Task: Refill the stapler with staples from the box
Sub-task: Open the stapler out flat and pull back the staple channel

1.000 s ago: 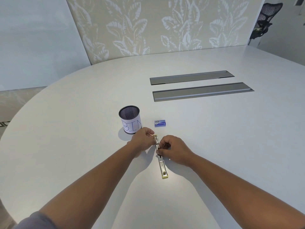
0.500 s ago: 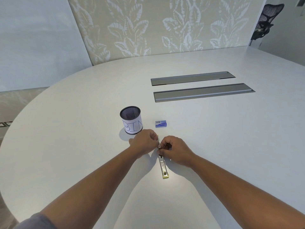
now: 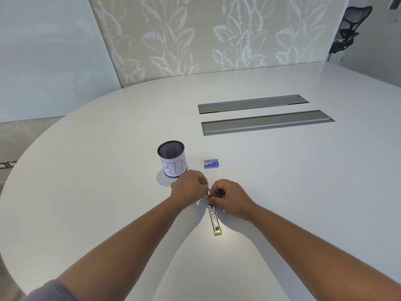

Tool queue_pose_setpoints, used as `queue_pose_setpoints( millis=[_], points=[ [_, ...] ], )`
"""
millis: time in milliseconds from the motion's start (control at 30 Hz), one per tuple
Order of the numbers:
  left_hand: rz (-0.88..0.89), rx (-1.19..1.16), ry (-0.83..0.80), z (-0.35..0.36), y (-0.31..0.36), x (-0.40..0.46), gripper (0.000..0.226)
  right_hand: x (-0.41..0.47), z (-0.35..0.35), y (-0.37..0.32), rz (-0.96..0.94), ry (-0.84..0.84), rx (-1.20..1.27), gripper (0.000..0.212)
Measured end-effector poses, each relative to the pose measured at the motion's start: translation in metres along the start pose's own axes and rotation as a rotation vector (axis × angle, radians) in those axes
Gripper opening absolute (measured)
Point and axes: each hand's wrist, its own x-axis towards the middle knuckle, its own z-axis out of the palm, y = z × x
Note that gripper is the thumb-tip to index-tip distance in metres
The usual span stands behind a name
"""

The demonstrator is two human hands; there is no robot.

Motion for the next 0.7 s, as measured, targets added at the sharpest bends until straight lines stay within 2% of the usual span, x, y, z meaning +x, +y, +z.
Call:
queue_pose_setpoints(
  millis=[100, 233, 467, 567, 700],
  points=[
    [-0.058, -0.139, -0.018, 0.0006, 0.0005, 0.0014, 0.005, -0.0003, 0.0002, -0.0008, 0.003, 0.002, 0.002, 0.026],
    [-0.169, -0.28, -0.014, 0.0011, 0.0014, 0.0049, 0.013, -0.0004, 0.001, -0.0022, 0.002, 0.009, -0.006, 0.025],
    [-0.193, -0.317, -0.068, 0.0039, 0.0019, 0.0075, 0.007, 0.0, -0.0003, -0.0015, -0.003, 0.004, -0.009, 0.025],
    [-0.177, -0.315, -0.091, 0.0032, 0.0007, 0.0056, 0.015, 0.0005, -0.0003, -0.0014, -0.004, 0.0, -0.019, 0.025],
    [-0.143, -0.285, -0.118, 0.0039, -0.0016, 0.0038, 0.014, 0.0006, 0.0001, -0.0014, -0.007, 0.008, -0.03, 0.026]
  ],
)
